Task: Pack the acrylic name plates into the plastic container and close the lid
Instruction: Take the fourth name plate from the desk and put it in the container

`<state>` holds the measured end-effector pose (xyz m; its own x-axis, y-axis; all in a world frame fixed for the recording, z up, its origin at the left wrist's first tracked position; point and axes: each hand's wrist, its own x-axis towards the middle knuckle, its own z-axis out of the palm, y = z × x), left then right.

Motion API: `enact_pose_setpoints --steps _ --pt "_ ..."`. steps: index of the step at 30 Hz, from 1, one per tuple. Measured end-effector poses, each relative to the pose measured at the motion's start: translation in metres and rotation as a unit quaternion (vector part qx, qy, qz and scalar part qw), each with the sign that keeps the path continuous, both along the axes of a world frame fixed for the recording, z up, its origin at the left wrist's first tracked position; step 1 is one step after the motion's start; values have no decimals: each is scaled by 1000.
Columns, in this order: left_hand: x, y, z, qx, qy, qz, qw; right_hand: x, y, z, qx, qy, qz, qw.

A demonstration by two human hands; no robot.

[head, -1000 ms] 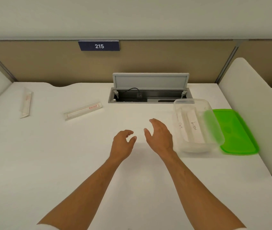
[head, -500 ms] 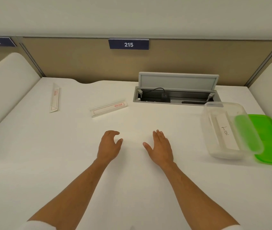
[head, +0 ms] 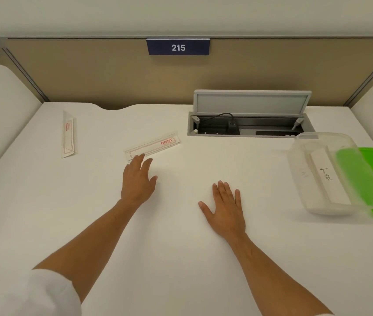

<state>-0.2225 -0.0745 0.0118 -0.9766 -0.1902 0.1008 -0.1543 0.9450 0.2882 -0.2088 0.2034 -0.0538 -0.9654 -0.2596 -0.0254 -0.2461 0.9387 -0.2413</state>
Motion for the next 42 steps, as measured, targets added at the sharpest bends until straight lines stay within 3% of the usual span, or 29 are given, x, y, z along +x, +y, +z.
enact_pose_setpoints --steps 6,13,23,33,38,42 --pt "-44 -32 4 -47 0 12 999 -2 -5 -3 9 21 -14 1000" --pt "-68 -46 0 -34 -47 52 997 -1 -6 0 -2 20 -20 1000" --pt "-65 -41 -8 -13 1 106 994 -1 -6 2 -10 16 -22 1000" --pt "-59 -30 0 196 7 172 965 -2 -4 1 -13 5 -19 1000" --pt "-46 -14 10 372 10 162 914 -2 -3 2 -23 -11 -11 1000" --pt "-35 7 23 432 16 135 892 -6 3 10 -97 -55 -13 994"
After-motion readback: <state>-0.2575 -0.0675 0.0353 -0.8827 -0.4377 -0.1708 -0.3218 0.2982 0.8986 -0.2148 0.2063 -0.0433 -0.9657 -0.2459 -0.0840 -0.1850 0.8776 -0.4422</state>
